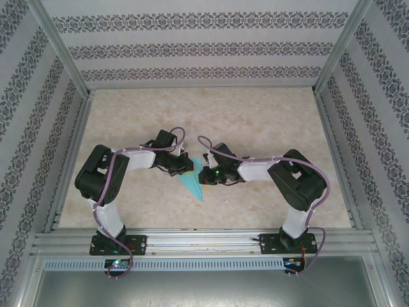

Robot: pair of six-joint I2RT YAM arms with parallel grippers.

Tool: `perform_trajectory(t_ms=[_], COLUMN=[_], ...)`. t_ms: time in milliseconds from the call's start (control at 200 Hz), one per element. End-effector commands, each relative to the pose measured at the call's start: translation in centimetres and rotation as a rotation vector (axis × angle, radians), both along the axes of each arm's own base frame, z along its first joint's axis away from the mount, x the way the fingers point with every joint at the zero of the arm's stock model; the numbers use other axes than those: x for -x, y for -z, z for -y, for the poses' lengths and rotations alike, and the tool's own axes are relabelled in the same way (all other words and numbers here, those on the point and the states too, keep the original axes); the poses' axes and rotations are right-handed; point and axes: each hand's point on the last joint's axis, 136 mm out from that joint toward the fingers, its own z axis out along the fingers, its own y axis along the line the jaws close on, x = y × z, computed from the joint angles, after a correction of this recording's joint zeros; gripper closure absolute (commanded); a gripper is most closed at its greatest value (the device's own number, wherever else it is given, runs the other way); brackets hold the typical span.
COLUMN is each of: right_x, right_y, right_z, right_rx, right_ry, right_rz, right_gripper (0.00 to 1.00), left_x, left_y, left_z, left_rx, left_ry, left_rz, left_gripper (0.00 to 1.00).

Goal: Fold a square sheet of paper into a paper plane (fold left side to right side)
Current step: Fourth fold the wing at the center of the table.

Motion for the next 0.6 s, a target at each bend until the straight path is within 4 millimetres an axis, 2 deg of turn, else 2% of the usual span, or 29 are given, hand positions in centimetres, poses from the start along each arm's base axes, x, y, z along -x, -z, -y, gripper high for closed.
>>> perform_trajectory(t_ms=[0, 425, 595], right_x=[2.0, 2.5, 2.2], right_y=[4.2, 3.9, 2.7], right_z=[2.7, 3.0, 2.3], right_rx=[0.174, 0.181, 0.135], right_ry=[0.004, -0.007, -0.001], right_rz=[-0.079, -0.087, -0.073], right_gripper=[1.0, 1.0, 1.0], left_x=[-0.4, 0.6, 1.4], left_y=[0.1, 3.6, 4.7], left_z=[0.7, -0.9, -1.4], left_rx=[0.004, -0.099, -0.125], left_ry=[0.04, 0.033, 0.035], left_rz=[0.043, -0.008, -0.032], left_gripper=[0.98, 1.0, 1.0])
